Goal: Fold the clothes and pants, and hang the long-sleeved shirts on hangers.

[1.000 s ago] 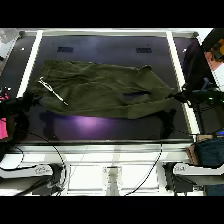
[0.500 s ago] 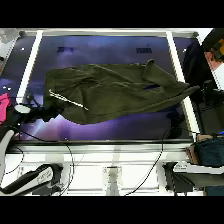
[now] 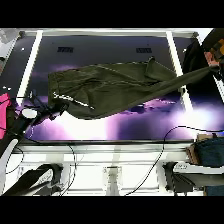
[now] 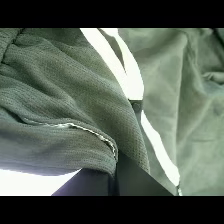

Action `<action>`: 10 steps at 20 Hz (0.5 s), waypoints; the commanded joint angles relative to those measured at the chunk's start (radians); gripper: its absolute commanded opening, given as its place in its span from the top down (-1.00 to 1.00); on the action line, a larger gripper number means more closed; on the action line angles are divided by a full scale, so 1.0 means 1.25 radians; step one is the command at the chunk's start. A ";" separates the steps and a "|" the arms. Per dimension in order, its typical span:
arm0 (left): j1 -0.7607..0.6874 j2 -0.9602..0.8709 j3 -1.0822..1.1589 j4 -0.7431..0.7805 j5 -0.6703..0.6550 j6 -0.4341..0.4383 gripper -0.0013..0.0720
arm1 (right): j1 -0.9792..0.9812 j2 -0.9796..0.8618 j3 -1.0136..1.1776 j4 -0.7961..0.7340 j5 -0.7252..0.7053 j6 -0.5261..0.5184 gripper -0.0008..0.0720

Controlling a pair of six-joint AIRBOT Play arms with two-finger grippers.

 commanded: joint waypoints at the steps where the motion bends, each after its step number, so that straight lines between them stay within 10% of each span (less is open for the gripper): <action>1: -0.003 0.005 -0.002 0.114 -0.025 -0.005 0.89 | -0.005 0.001 -0.026 -0.211 0.133 0.016 0.94; 10: 0.128 0.006 -0.004 0.342 -0.212 0.058 0.89 | -0.121 0.116 -0.447 -0.232 0.158 -0.067 0.94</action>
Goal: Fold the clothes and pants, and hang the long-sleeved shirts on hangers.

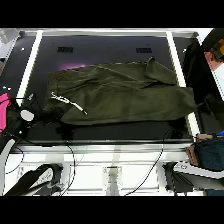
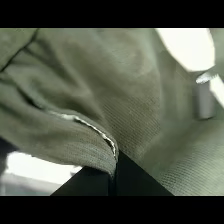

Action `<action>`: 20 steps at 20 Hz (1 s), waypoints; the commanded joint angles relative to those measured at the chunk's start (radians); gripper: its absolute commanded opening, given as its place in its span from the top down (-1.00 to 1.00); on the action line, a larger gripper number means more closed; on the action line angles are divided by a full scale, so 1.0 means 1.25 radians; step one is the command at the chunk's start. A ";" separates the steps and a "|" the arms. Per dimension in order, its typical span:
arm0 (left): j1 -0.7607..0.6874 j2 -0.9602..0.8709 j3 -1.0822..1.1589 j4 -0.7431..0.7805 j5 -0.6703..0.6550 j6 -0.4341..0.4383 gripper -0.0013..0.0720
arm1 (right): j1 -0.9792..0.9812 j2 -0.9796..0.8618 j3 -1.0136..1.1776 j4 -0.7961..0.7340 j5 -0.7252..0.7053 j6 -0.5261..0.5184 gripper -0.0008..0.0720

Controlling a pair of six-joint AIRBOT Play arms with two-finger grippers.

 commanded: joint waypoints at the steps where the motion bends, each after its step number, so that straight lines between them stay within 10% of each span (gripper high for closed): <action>1: 0.040 0.001 0.000 0.069 -0.080 0.065 0.89 | -0.025 0.042 -0.131 -0.026 0.016 -0.030 0.94; 15: 0.050 0.001 -0.019 0.233 -0.121 0.069 0.87 | -0.022 0.115 -0.237 -0.171 0.033 0.023 0.86; 18: 0.050 0.001 -0.017 0.233 -0.118 0.060 -0.37 | -0.022 0.115 -0.181 -0.133 0.036 0.021 0.21; 20: 0.050 0.001 -0.002 0.233 -0.108 0.049 -0.38 | -0.022 0.115 -0.123 -0.051 0.035 0.003 0.21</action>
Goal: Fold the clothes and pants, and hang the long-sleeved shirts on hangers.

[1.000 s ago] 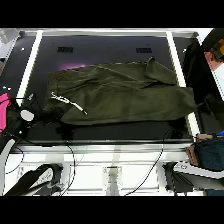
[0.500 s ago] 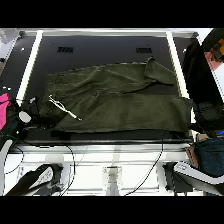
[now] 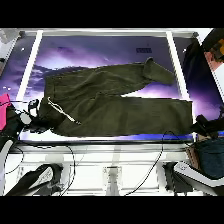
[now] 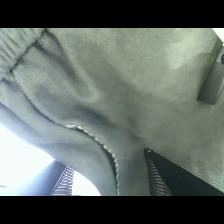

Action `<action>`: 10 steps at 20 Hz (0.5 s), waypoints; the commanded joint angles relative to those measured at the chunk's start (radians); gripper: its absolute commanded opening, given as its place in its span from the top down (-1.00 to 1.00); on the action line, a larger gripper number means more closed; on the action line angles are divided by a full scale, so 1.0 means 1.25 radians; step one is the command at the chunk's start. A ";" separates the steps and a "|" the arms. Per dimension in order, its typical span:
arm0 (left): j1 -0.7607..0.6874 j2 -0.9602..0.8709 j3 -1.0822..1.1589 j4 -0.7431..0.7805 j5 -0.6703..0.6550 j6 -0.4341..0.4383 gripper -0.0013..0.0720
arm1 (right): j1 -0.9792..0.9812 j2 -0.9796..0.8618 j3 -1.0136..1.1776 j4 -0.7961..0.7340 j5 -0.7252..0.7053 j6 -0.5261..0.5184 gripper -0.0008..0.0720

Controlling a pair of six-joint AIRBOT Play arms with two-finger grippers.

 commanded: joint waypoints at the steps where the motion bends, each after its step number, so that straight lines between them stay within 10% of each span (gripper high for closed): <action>1: 0.001 0.001 0.033 0.003 0.016 -0.024 -0.38 | 0.002 0.001 0.087 0.155 0.001 -0.056 0.20; 3: 0.001 0.013 0.101 0.000 0.016 -0.061 -0.37 | 0.038 0.000 0.142 0.263 -0.008 -0.123 -0.26; 10: -0.029 0.058 0.312 -0.251 0.134 -0.060 -0.35 | 0.531 -0.136 0.302 0.132 -0.419 -0.230 -0.47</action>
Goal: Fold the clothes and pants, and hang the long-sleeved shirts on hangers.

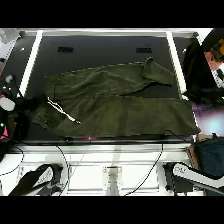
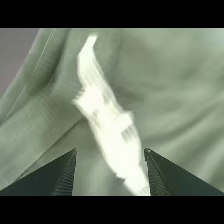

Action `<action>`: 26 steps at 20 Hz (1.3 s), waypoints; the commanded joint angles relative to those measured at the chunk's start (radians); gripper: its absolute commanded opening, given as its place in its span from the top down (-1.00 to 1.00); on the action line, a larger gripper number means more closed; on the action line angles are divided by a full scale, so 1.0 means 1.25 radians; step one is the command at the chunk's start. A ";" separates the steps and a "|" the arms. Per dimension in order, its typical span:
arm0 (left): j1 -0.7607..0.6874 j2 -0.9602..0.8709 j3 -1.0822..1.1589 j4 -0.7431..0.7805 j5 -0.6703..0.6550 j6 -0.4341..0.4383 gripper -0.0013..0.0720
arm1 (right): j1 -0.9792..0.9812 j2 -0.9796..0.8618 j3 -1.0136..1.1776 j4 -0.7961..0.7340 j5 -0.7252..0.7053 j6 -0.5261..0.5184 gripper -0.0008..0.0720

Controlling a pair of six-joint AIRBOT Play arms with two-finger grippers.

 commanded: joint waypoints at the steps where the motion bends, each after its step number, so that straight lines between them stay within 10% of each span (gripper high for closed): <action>1: -0.031 0.009 0.060 -0.128 0.077 0.025 -0.35 | 0.265 -0.098 0.088 -0.122 -0.296 -0.042 -0.46; 9: -0.064 0.008 0.060 -0.128 0.079 0.025 -0.35 | 0.481 -0.461 0.421 -0.228 -0.309 0.030 -0.36; 26: -0.065 0.008 0.060 -0.146 0.079 0.025 -0.35 | 0.448 -0.515 0.468 -0.367 -0.305 0.125 -0.36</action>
